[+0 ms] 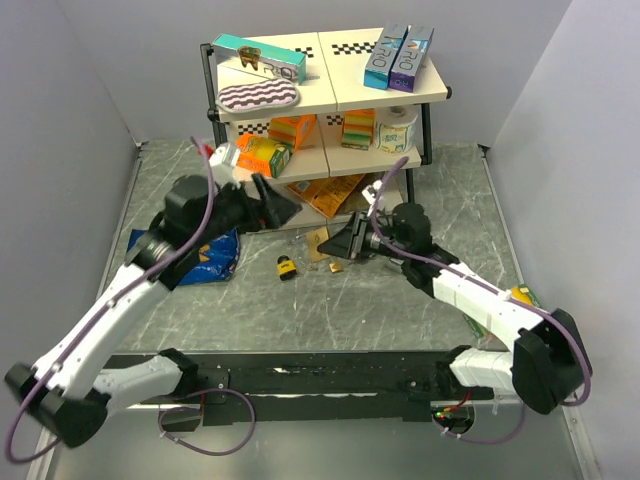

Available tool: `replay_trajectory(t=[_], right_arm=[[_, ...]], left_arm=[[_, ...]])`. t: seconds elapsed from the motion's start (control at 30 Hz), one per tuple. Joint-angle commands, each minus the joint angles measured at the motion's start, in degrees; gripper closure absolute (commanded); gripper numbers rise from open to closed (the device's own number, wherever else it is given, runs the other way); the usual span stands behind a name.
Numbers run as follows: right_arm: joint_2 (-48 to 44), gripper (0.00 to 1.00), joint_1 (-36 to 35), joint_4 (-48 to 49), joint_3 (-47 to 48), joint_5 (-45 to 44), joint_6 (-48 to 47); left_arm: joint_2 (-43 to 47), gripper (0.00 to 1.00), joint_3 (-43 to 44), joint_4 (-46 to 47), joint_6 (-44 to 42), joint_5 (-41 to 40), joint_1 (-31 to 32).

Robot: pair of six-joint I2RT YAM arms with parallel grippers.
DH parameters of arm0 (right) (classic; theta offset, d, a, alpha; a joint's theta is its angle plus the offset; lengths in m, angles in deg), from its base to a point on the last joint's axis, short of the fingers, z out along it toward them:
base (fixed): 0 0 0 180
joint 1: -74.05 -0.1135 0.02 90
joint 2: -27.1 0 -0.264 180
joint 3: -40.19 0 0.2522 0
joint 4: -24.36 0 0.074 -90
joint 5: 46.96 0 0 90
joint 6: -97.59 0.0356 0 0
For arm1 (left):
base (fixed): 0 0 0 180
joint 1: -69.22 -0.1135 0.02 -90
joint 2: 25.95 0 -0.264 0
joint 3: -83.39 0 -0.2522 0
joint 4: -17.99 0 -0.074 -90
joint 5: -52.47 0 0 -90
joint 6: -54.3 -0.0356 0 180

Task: Lock with the key
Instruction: Lock the lock.

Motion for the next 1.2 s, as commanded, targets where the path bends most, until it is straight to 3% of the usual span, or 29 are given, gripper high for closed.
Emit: replay_trajectory(t=[0.0, 0.03, 0.1, 0.17, 0.27, 0.33, 0.53, 0.7, 0.8, 1.17], right_arm=[[-6.7, 1.00, 3.2, 17.9, 0.7, 12.1, 3.0], [-7.4, 1.00, 3.9, 20.0, -0.3, 14.6, 3.8], [-9.6, 1.00, 5.0, 23.2, -1.2, 16.2, 4.3], [-11.4, 1.00, 5.4, 24.5, -2.0, 18.6, 4.5], [-13.1, 1.00, 5.4, 25.7, -2.4, 20.6, 4.7], [-13.7, 1.00, 5.4, 26.4, -2.4, 21.2, 5.5], [-14.1, 1.00, 5.3, 30.1, -1.7, 24.1, 7.4], [-14.9, 1.00, 5.3, 30.0, -2.3, 24.9, 8.1], [-15.3, 1.00, 5.3, 30.0, -2.3, 25.1, 8.0], [-14.9, 1.00, 4.9, 31.5, -1.6, 25.9, 8.1]], left_arm=[[9.4, 0.04, -8.2, 10.1, -22.5, 7.8, -0.2], [13.0, 0.04, -10.0, 11.4, -29.8, 9.7, -0.2], [16.2, 0.01, -15.8, 14.3, -36.4, 14.5, -0.1], [19.1, 0.05, -19.2, 13.8, -44.6, 19.7, -0.1], [21.4, 0.11, -22.2, 13.6, -48.3, 23.9, -0.1], [24.4, 0.11, -26.6, 18.4, -50.1, 25.8, -0.1], [29.8, 0.12, -36.9, 35.9, -56.8, 21.6, 0.7], [28.5, 0.23, -38.6, 44.5, -63.7, 21.1, 3.1], [25.8, 0.28, -38.1, 45.1, -67.4, 20.1, 5.5], [22.0, 0.44, -36.3, 45.8, -61.3, 20.1, 8.0]])
